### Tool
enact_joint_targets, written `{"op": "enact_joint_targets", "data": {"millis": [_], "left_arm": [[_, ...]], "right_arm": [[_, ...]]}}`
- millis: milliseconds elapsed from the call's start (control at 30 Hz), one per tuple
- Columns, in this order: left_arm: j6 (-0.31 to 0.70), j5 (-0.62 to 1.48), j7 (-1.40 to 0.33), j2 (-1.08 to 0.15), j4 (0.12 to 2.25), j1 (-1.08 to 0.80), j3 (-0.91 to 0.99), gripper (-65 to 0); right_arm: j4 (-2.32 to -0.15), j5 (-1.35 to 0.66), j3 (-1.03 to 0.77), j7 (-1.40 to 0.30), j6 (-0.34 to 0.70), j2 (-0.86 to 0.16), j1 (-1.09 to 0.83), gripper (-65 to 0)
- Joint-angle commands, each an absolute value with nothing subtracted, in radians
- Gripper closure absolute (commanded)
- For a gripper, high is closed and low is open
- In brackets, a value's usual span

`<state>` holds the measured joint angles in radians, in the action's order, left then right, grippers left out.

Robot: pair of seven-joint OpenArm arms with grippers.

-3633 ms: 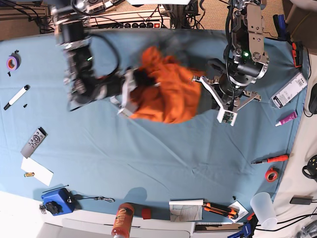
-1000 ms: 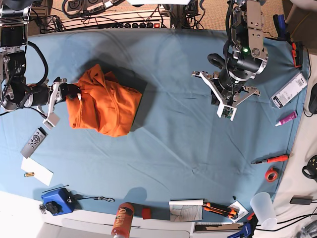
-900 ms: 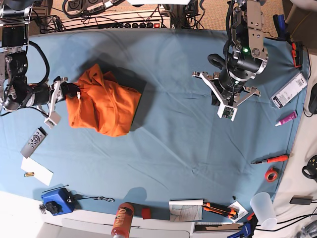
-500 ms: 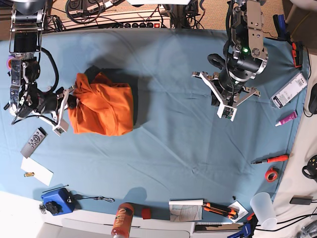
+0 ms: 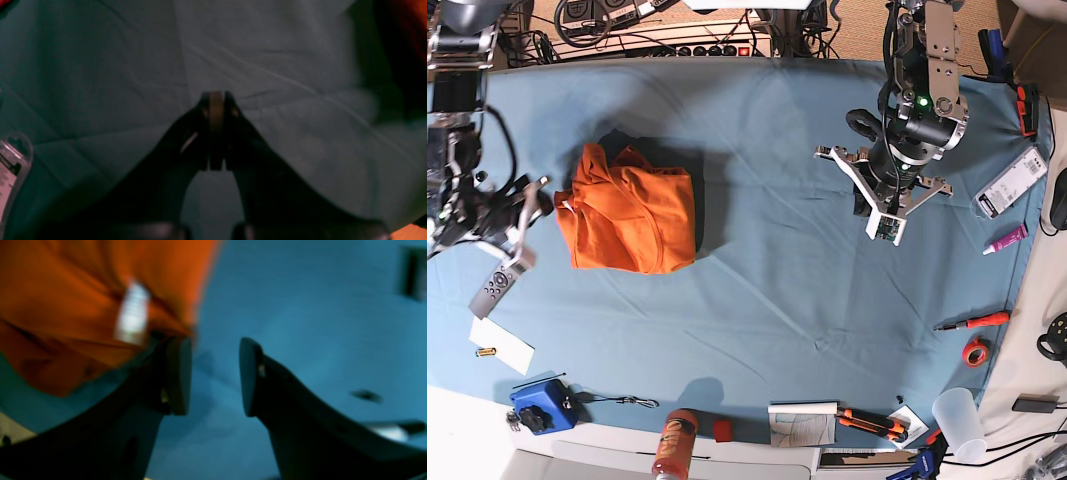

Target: Layout the t-shirt on the table in an organized manner, then fold the t-shirt properly

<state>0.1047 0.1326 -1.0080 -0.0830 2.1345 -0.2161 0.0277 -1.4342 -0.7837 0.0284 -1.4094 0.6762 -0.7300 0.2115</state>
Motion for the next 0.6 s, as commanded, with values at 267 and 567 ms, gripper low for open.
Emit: {"op": "enact_joint_targets", "data": {"millis": [267, 567], "left_arm": [[0.105, 0.135, -1.019, -0.083, 2.154, -0.208, 0.029, 0.0], [0.105, 0.021, -1.076, -0.086, 2.155, -0.227, 0.031, 0.0]], "right_arm": [[-1.447, -0.876, 0.018, -1.396, 0.606, -0.838, 0.332, -8.8], [-1.448, -0.892, -0.01, -1.396, 0.608, -0.761, 0.288, 0.0]]}}
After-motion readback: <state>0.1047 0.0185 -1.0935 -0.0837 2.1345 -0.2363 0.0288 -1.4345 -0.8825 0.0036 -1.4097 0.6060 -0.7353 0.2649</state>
